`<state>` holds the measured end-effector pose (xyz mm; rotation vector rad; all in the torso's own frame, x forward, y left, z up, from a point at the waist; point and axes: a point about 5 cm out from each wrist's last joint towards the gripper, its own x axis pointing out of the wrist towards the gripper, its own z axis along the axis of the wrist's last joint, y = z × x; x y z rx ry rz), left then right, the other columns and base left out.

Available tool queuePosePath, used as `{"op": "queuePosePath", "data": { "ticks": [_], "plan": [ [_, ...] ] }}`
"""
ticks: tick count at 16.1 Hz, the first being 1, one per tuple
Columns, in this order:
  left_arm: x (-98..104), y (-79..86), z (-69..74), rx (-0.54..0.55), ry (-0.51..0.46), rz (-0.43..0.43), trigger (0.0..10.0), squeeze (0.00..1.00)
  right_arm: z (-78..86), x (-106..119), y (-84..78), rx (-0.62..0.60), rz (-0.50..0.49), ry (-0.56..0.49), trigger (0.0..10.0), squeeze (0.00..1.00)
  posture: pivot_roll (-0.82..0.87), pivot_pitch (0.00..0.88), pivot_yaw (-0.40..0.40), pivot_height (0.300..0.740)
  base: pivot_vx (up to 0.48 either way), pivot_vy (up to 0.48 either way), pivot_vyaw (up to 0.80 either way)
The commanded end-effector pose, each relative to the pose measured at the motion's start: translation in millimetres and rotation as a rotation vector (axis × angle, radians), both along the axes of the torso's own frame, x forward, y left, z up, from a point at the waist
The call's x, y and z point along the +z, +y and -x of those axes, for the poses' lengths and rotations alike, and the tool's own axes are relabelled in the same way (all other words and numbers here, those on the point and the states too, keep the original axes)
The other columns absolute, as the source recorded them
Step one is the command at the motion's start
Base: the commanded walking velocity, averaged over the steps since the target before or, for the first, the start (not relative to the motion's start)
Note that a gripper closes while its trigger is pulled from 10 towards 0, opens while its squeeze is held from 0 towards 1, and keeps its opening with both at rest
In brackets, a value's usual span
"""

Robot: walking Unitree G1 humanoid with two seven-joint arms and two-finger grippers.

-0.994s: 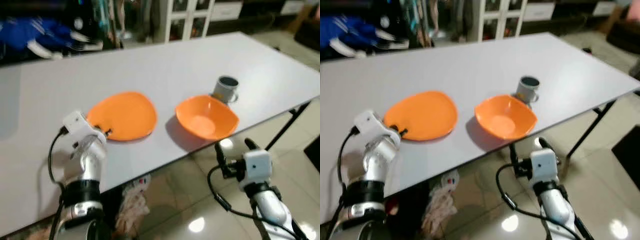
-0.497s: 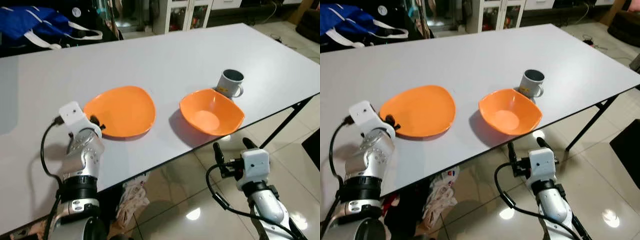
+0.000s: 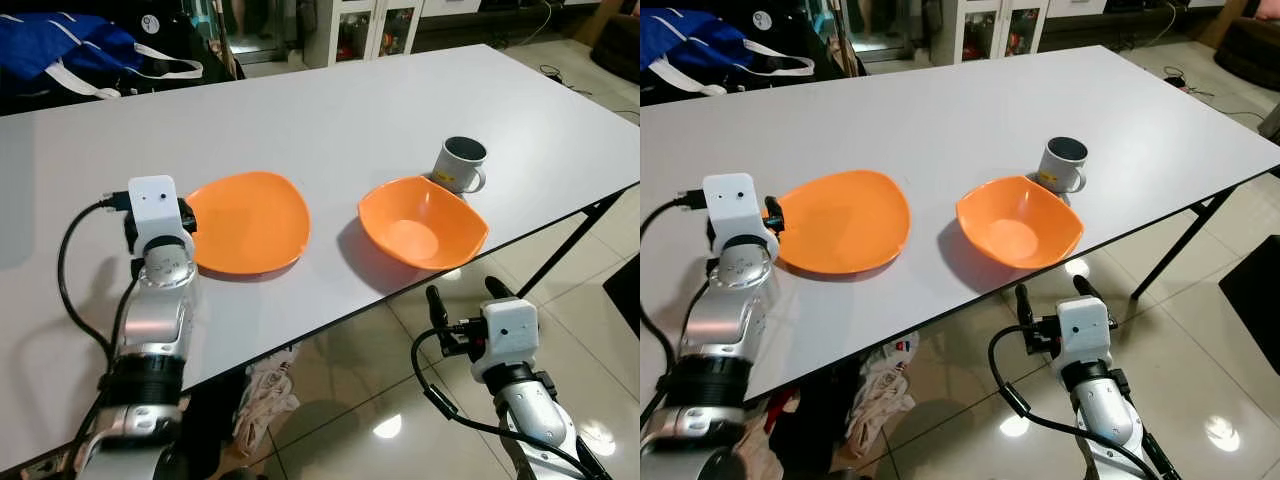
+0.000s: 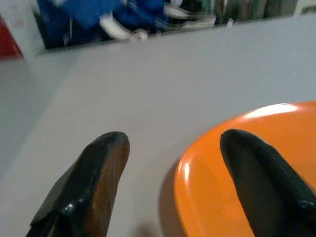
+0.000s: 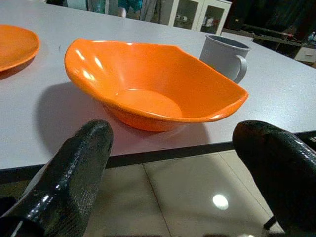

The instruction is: Setting the table

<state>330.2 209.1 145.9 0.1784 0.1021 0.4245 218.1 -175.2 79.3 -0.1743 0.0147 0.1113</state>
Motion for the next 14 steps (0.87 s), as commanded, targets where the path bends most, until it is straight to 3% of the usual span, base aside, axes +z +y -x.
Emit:
{"op": "queuePosePath", "data": {
  "ticks": [1,3,4,5,6,7,9,14],
  "plan": [
    [8,-5.8,1.7,-0.049,-0.039,-0.042,10.0,0.0,0.4,-1,-2.8,-0.007,-0.001,-0.002,10.0,0.0,-0.08,0.0,-0.032,0.74,0.0,0.0,0.0],
    [22,-16.6,13.1,-0.196,-0.147,-0.021,10.0,0.0,-0.4,-1,-3.6,-0.014,-0.004,-0.007,10.0,0.0,-0.07,0.0,-0.026,0.74,0.0,0.0,0.0],
    [27,-27.3,15.9,-0.301,-0.187,0.037,10.0,0.0,-1.4,-1,-3.7,-0.016,-0.006,-0.009,10.0,0.0,-0.07,0.0,-0.027,0.74,0.0,0.0,0.0],
    [28,-31.4,16.4,-0.338,-0.198,0.067,10.0,0.0,-2.0,-1,-3.7,-0.017,-0.006,-0.009,10.0,0.0,-0.07,0.0,-0.027,0.74,0.0,0.0,0.0],
    [28,-46.4,14.4,-0.449,-0.183,0.151,10.0,0.0,-4.1,-2,-3.4,-0.016,-0.012,-0.01,10.0,0.0,-0.06,0.0,-0.03,0.74,0.0,0.0,0.0],
    [30,-54.9,12.2,-0.499,-0.182,0.177,10.0,0.0,-6.7,-2,-2.9,-0.014,-0.016,-0.012,10.0,0.0,-0.06,0.0,-0.032,0.74,0.0,0.0,0.0],
    [36,-58.4,6.5,-0.505,-0.197,0.147,10.0,0.0,-12.4,0,-1.8,-0.017,-0.025,-0.021,10.0,0.0,-0.06,0.0,-0.028,0.74,-0.231,0.0,0.0],
    [34,-59.5,5.8,-0.527,-0.188,0.164,10.0,0.0,-11.6,1,-3.7,-0.025,-0.026,-0.028,10.0,0.0,-0.08,0.0,-0.032,0.74,-0.478,0.0,0.0]
  ]
}}
